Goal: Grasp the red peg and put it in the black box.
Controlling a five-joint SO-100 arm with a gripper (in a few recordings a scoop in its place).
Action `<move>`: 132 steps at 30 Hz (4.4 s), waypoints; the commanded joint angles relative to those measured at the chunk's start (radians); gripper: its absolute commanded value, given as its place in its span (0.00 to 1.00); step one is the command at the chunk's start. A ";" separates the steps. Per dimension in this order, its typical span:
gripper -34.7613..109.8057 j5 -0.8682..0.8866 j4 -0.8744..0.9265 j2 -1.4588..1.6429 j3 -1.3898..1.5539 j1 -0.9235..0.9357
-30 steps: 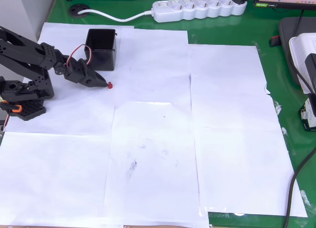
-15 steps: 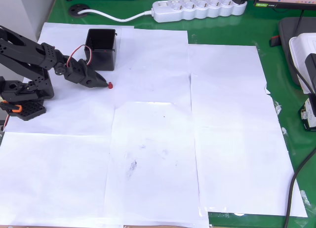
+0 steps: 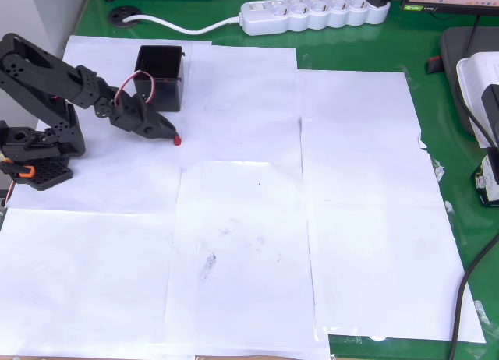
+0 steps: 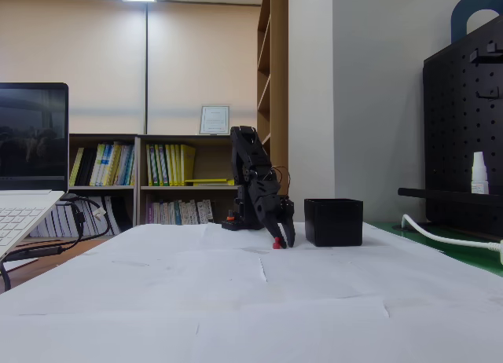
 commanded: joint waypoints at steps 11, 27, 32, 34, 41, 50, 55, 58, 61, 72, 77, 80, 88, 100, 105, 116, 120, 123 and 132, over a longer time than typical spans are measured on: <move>0.24 -0.021 -0.114 -0.032 -0.078 -0.015; 0.24 -0.178 -0.337 0.094 -0.189 0.029; 0.24 -0.255 -0.374 0.137 -0.189 0.041; 0.24 -0.318 -0.383 0.160 -0.189 0.041; 0.24 -0.334 -0.396 0.173 -0.190 0.028; 0.24 0.066 -0.339 0.055 -0.189 -0.078; 0.24 0.149 -0.058 -0.172 -0.187 -0.058; 0.24 0.147 0.091 -0.282 -0.187 -0.032; 0.24 0.132 0.115 -0.298 -0.187 0.020; 0.24 0.104 0.092 -0.279 -0.187 0.100; 0.24 0.115 0.051 -0.264 -0.186 0.107; 0.24 0.118 0.038 -0.258 -0.181 0.103; 0.24 0.152 0.020 -0.227 -0.129 0.075; 0.24 0.181 0.020 -0.183 -0.052 0.067; 0.24 0.193 0.017 -0.160 -0.023 0.063; 0.24 0.207 0.014 -0.083 0.061 0.052; 0.24 0.201 -0.005 -0.041 0.081 0.055; 0.24 0.199 -0.020 0.000 0.103 0.057; 0.24 0.179 -0.084 0.084 0.152 0.064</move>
